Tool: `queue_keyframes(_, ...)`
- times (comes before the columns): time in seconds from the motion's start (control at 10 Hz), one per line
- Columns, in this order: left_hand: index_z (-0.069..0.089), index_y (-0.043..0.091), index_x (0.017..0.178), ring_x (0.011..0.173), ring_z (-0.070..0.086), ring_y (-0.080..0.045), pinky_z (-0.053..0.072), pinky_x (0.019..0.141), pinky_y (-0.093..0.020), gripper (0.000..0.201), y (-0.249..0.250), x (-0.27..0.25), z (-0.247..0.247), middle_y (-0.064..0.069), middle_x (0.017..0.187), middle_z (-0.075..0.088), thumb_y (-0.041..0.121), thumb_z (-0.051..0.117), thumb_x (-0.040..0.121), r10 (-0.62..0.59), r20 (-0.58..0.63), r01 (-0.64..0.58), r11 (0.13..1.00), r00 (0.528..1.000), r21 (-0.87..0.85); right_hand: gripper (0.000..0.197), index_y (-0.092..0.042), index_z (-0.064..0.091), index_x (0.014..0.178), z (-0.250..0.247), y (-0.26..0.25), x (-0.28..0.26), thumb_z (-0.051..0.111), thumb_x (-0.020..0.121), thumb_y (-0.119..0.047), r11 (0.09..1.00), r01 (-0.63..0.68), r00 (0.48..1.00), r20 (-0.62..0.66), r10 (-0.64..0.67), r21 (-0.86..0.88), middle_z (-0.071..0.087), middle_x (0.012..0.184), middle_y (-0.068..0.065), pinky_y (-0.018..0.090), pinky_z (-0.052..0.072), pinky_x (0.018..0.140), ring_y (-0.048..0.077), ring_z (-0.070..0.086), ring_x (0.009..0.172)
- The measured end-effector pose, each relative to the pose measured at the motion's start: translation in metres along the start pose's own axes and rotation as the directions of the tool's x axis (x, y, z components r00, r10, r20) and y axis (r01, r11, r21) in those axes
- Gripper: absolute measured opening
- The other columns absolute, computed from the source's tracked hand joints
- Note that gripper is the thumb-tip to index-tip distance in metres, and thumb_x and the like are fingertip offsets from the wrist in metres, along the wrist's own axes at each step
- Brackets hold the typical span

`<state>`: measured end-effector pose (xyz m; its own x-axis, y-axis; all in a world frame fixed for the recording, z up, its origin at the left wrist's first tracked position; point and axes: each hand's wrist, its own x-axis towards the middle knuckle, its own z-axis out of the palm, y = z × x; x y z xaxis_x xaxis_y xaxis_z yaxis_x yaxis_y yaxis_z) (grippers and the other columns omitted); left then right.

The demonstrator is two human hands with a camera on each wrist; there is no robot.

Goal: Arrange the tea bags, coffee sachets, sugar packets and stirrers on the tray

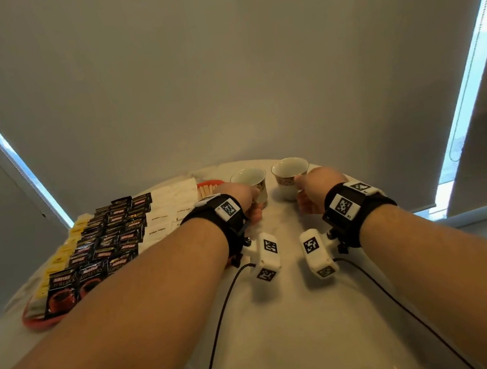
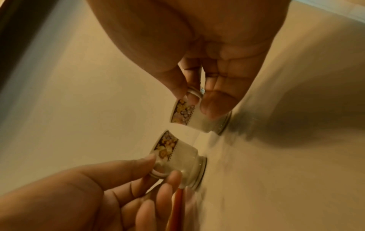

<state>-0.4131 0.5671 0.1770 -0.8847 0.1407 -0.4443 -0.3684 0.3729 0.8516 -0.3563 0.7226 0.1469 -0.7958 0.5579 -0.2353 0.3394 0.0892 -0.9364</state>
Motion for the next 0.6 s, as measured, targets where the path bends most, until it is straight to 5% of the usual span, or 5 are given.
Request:
queue_keyframes(0.1,0.064,-0.007,0.124,0.054,0.057,-0.020,0.052,0.036,-0.028,0.030,-0.004,0.007,-0.003,-0.012,0.073,0.062,0.014,0.062,0.103,0.066,-0.006,-0.066,0.998,0.998,0.003,0.018,-0.015,0.058,0.080,0.001,0.003,0.008,0.060,0.093,-0.025,1.000,-0.007,1.000,0.017,0.007,0.007,0.065,0.075,0.010,0.053,0.062,0.083,0.028,0.067,0.071)
queue_keyframes(0.3,0.064,-0.007,0.123,0.052,0.057,-0.018,0.050,0.037,-0.021,0.031,-0.004,0.002,-0.007,-0.011,0.074,0.064,0.017,0.063,0.104,0.095,0.019,-0.095,0.995,0.995,0.011,0.023,-0.005,0.065,0.100,0.007,-0.008,-0.007,0.061,0.095,-0.027,1.000,-0.011,1.000,-0.013,0.011,-0.002,0.070,0.081,0.012,0.047,0.063,0.078,0.030,0.071,0.074)
queue_keyframes(0.5,0.065,-0.005,0.118,0.056,0.059,-0.020,0.052,0.042,-0.024,0.034,-0.006,-0.011,-0.013,-0.013,0.079,0.066,0.025,0.065,0.103,0.127,0.034,-0.127,0.992,0.991,-0.007,0.029,-0.013,0.056,0.084,0.003,-0.016,-0.029,0.061,0.098,-0.038,0.997,-0.064,0.995,-0.074,0.061,-0.033,0.073,0.093,0.014,0.049,0.062,0.084,0.031,0.074,0.088)
queue_keyframes(0.6,0.069,0.004,0.112,0.064,0.066,-0.021,0.054,0.051,-0.028,0.033,-0.023,-0.026,-0.035,-0.012,0.092,0.074,0.034,0.070,0.097,0.168,0.060,-0.170,0.985,0.984,0.032,0.028,-0.014,0.057,0.103,-0.012,-0.016,-0.048,0.064,0.096,-0.041,0.998,-0.051,0.998,-0.049,0.050,-0.020,0.070,0.101,0.010,0.044,0.061,0.087,0.026,0.071,0.093)
